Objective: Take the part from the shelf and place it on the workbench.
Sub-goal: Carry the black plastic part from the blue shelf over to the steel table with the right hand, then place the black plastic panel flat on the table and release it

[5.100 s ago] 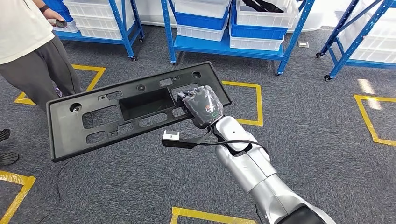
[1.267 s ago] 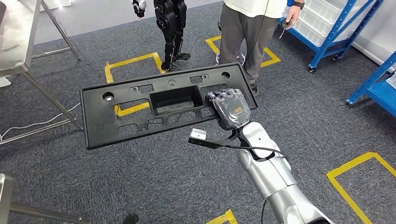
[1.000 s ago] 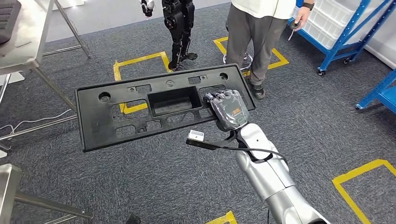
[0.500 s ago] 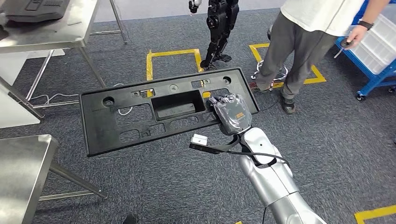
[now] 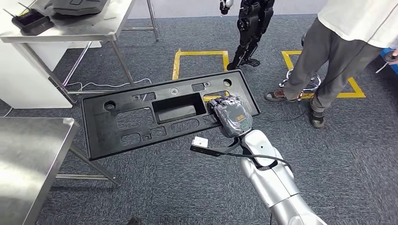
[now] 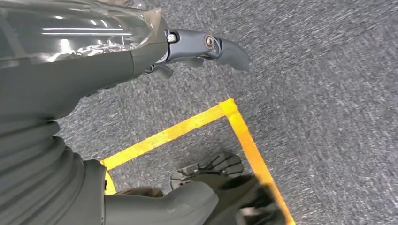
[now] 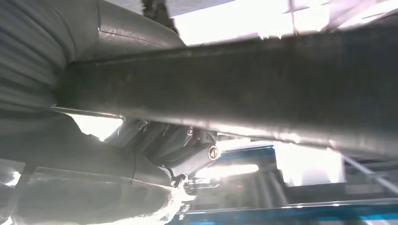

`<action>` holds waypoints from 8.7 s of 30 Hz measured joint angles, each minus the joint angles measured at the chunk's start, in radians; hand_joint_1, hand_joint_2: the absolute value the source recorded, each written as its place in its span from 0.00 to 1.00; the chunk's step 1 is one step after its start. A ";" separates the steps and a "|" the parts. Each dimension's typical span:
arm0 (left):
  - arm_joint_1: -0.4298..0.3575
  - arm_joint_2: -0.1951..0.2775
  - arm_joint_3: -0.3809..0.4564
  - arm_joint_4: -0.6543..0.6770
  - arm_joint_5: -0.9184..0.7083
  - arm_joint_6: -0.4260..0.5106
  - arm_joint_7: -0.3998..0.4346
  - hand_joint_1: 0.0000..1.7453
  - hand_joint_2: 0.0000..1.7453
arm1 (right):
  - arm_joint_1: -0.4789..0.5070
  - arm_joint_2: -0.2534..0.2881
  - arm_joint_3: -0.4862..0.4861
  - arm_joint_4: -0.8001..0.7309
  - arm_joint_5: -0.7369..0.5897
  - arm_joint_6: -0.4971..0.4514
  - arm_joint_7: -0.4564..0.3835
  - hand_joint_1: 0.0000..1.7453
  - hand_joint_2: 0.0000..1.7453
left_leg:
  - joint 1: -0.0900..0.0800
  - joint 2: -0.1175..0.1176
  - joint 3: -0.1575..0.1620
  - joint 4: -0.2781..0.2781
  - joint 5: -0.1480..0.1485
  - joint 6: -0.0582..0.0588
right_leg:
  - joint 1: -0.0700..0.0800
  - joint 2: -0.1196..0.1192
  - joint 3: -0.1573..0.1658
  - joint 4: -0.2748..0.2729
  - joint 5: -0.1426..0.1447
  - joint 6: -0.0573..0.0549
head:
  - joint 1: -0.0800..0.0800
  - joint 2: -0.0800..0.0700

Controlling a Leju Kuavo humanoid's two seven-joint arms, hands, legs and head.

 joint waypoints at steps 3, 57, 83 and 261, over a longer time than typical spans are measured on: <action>0.000 0.000 0.000 0.000 -0.001 -0.001 0.000 0.00 1.00 | 0.000 0.000 0.001 0.000 0.001 0.000 0.000 0.95 1.00 | -0.003 0.016 0.045 -0.083 0.057 0.011 | 0.008 -0.040 0.002 0.000 -0.004 -0.004 | 0.000 0.000; -0.025 0.001 0.029 -0.001 -0.007 -0.072 -0.205 0.00 1.00 | -0.309 0.029 -0.087 0.507 -0.201 0.052 -0.212 0.95 1.00 | -0.005 -0.092 0.117 -0.243 0.110 0.011 | -0.010 0.049 -0.013 -0.008 0.023 0.019 | 0.002 0.000; -0.055 -0.004 0.048 -0.006 -0.039 -0.029 -0.227 0.00 1.00 | -0.377 0.191 0.003 0.645 -0.138 0.069 -0.286 0.95 1.00 | 0.000 -0.030 0.152 -0.281 0.117 0.023 | -0.017 0.031 -0.057 0.028 0.026 0.063 | 0.004 0.000; -0.034 0.001 0.146 -0.008 -0.146 -0.057 -0.210 0.00 1.00 | -0.441 0.049 0.061 0.802 -0.169 0.019 -0.088 0.95 1.00 | -0.004 0.006 0.159 -0.296 0.125 0.019 | 0.006 -0.004 0.000 -0.056 0.046 0.038 | 0.003 0.000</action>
